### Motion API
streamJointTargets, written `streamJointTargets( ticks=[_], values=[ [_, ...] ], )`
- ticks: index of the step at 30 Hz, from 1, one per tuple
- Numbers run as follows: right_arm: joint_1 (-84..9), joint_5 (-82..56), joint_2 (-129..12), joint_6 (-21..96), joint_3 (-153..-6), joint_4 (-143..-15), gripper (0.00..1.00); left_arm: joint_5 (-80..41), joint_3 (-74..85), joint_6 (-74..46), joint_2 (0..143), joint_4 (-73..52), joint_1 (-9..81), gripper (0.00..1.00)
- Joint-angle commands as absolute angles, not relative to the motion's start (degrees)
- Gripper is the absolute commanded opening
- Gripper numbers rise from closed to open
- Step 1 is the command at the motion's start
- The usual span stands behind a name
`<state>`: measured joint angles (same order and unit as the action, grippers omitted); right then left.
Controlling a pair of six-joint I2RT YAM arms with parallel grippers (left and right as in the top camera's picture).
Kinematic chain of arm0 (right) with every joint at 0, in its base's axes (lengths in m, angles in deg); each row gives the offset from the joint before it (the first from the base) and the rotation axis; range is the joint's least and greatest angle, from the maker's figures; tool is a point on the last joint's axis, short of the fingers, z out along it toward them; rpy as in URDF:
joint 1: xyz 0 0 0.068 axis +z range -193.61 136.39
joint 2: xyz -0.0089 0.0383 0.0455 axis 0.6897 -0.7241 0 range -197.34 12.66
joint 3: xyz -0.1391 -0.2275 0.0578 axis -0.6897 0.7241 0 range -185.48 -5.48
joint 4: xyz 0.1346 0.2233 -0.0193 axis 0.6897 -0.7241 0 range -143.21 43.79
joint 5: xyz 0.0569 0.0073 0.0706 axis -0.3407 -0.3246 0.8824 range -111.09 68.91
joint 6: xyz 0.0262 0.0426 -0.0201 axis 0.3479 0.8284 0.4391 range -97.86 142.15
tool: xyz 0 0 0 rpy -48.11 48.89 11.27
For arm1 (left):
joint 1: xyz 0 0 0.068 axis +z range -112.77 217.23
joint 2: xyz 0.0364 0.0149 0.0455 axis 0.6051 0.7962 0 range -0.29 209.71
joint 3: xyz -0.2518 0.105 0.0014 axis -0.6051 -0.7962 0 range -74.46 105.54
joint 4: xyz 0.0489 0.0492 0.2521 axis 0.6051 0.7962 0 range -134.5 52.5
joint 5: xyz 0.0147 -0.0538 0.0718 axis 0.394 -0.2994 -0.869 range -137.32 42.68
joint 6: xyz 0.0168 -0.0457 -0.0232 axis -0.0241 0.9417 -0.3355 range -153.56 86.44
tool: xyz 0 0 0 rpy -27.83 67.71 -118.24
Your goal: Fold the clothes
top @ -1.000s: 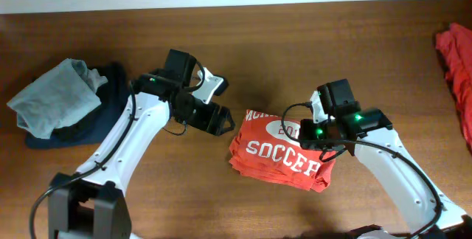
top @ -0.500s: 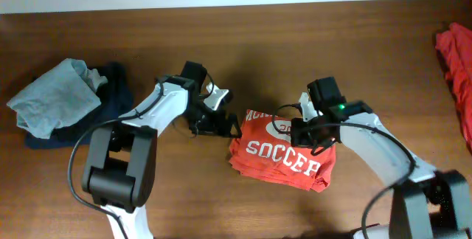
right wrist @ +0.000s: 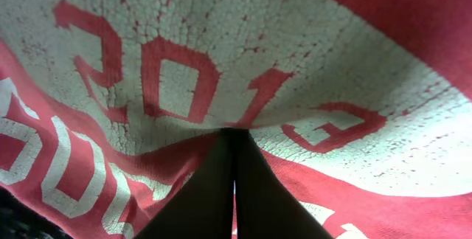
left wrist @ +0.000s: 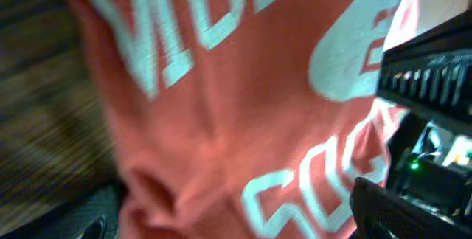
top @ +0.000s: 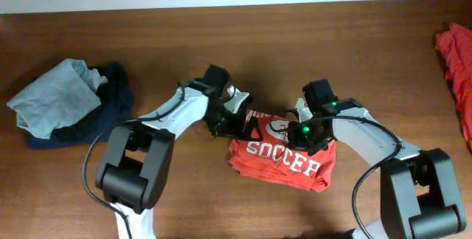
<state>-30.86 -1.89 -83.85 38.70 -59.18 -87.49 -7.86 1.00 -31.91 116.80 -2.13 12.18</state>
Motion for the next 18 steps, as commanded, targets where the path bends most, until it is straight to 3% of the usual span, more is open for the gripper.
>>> streamJointTargets(
  ticks=[1,4,9,11,18],
  values=[
    [-30.86,-1.12,-84.05,39.14,-59.81,-87.29,0.04,-8.03,0.57,-25.39,123.03,-2.77,11.45,0.98],
    [-30.86,-1.12,-84.05,39.12,-59.81,-87.27,0.04,-3.31,0.59,-25.07,124.96,-4.45,11.52,0.91],
    [-30.86,-1.12,-84.05,39.12,-59.81,-87.27,0.04,0.12,0.59,-20.91,125.44,-7.27,10.38,0.89],
    [-30.86,-1.12,-84.05,39.12,-59.81,-87.27,0.04,0.49,0.59,-20.72,125.44,-7.51,9.23,0.83],
    [-30.86,-1.12,-84.05,39.12,-59.81,-87.25,0.04,1.76,0.59,-19.64,125.44,-8.54,7.43,0.80]
  ],
)
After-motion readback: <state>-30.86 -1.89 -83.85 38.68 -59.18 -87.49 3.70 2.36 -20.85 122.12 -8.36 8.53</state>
